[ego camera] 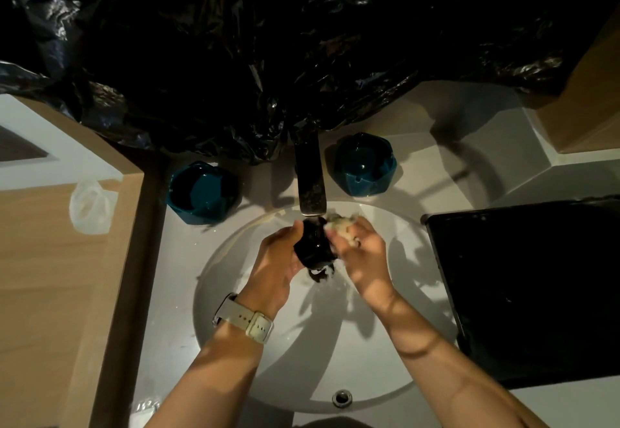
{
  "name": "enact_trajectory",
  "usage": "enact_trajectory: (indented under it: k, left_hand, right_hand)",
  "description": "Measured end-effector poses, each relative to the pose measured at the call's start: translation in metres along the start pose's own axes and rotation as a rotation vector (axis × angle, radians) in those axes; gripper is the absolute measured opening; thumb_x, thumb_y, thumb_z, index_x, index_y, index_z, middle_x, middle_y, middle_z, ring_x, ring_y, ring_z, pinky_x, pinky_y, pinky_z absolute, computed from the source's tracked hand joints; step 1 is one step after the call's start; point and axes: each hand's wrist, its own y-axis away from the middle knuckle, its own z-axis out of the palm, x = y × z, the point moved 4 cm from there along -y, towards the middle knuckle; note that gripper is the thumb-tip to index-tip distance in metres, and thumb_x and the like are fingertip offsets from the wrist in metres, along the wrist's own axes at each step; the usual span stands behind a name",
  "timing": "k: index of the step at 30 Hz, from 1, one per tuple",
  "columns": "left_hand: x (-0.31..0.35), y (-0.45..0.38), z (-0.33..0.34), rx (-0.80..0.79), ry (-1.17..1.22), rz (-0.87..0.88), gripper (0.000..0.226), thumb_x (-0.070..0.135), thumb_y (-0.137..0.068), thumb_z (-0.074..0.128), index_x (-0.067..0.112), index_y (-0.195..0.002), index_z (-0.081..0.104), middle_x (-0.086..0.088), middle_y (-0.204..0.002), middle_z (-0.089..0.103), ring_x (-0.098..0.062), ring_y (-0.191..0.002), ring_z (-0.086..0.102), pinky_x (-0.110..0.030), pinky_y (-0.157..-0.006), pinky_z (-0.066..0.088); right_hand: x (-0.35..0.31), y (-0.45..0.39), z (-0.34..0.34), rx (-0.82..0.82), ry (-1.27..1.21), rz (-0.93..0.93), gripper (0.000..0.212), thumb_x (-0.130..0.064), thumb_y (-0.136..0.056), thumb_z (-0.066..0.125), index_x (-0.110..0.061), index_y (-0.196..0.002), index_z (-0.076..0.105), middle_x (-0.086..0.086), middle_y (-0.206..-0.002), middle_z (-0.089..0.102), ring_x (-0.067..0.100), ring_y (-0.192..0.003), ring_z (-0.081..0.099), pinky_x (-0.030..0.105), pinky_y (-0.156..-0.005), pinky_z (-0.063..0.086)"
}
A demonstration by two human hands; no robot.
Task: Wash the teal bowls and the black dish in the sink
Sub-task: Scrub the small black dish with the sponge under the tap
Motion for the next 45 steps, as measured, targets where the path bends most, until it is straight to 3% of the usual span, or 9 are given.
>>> enact_trajectory:
  k: [6,11,22,27,31,33,36,40,45]
  left_hand:
    - [-0.013,0.0,-0.003,0.051,0.023,-0.037,0.037,0.028,-0.103,0.046,0.001,-0.118,0.067,-0.019,-0.114,0.072,-0.031,-0.102,0.071,-0.034,-0.085,0.059]
    - [-0.005,0.004,0.002,0.024,0.046,0.013,0.035,0.024,-0.103,0.047,-0.001,-0.116,0.067,-0.02,-0.109,0.072,-0.027,-0.093,0.073,-0.028,-0.075,0.06]
    - [-0.014,0.006,0.007,-0.003,0.05,-0.029,0.033,0.026,-0.104,0.045,0.003,-0.109,0.069,-0.015,-0.102,0.075,-0.025,-0.09,0.074,-0.026,-0.07,0.059]
    - [-0.007,-0.002,-0.006,0.048,-0.009,0.155,0.041,0.028,-0.097,0.06,-0.011,-0.11,0.06,-0.023,-0.108,0.07,-0.032,-0.107,0.065,-0.043,-0.1,0.047]
    - [-0.001,-0.007,0.003,-0.073,-0.515,0.355,0.017,0.018,-0.099,0.057,0.008,-0.085,0.056,-0.015,-0.078,0.058,-0.012,-0.076,0.052,-0.036,-0.082,0.041]
    - [0.0,-0.007,0.005,-0.111,-0.804,0.465,0.014,0.025,-0.097,0.056,0.023,-0.083,0.055,0.007,-0.078,0.063,-0.009,-0.075,0.056,-0.038,-0.092,0.036]
    - [-0.002,-0.002,0.004,-0.164,-1.023,0.645,0.016,0.025,-0.095,0.055,0.013,-0.096,0.065,-0.001,-0.089,0.067,-0.018,-0.083,0.061,-0.032,-0.091,0.041]
    - [-0.006,0.0,0.001,-0.221,-1.11,0.764,0.012,0.016,-0.095,0.062,0.007,-0.097,0.069,-0.007,-0.094,0.067,-0.017,-0.09,0.056,-0.032,-0.081,0.045]
    - [0.003,0.005,-0.005,-0.099,-0.864,0.81,0.018,0.029,-0.091,0.064,0.016,-0.1,0.072,0.006,-0.122,0.065,-0.01,-0.116,0.056,-0.025,-0.1,0.043]
  right_hand:
    - [0.002,0.023,0.014,-0.087,0.142,-0.095,0.014,-0.003,-0.085,0.067,-0.002,-0.073,0.062,0.004,-0.083,0.055,0.004,-0.076,0.055,0.017,-0.072,0.045]
    - [0.0,0.001,0.005,0.03,0.03,-0.036,0.006,-0.006,-0.086,0.069,-0.001,-0.083,0.071,0.005,-0.091,0.063,0.008,-0.085,0.063,0.018,-0.08,0.047]
    - [-0.006,0.006,0.007,-0.037,-0.038,-0.047,0.008,-0.003,-0.087,0.066,-0.005,-0.08,0.07,0.006,-0.092,0.06,0.005,-0.084,0.062,0.017,-0.079,0.046]
    - [0.02,0.029,0.002,-0.11,-0.033,0.037,0.018,0.0,-0.09,0.061,-0.004,-0.073,0.063,0.002,-0.083,0.06,0.008,-0.074,0.059,0.023,-0.072,0.046]
    - [0.02,0.026,-0.007,-0.157,-0.216,0.194,0.02,-0.022,-0.091,0.055,-0.009,-0.077,0.05,-0.001,-0.074,0.052,0.01,-0.071,0.053,0.028,-0.077,0.042]
    - [0.02,0.015,-0.013,-0.113,-0.196,0.318,0.035,-0.043,-0.082,0.052,-0.008,-0.08,0.05,0.004,-0.079,0.054,0.016,-0.074,0.055,0.035,-0.077,0.043]
    - [0.011,0.009,-0.016,-0.203,-0.024,0.451,0.052,-0.061,-0.088,0.046,-0.013,-0.068,0.049,0.007,-0.062,0.052,0.018,-0.05,0.05,0.029,-0.051,0.039]
    - [0.007,0.002,-0.013,-0.201,0.029,0.518,0.034,-0.045,-0.085,0.063,-0.016,-0.074,0.051,0.004,-0.054,0.046,0.015,-0.039,0.044,0.021,-0.037,0.03]
    - [0.012,-0.001,-0.01,-0.122,-0.005,0.472,0.031,-0.026,-0.084,0.062,-0.02,-0.067,0.037,0.001,-0.057,0.039,0.013,-0.044,0.04,0.019,-0.04,0.032]
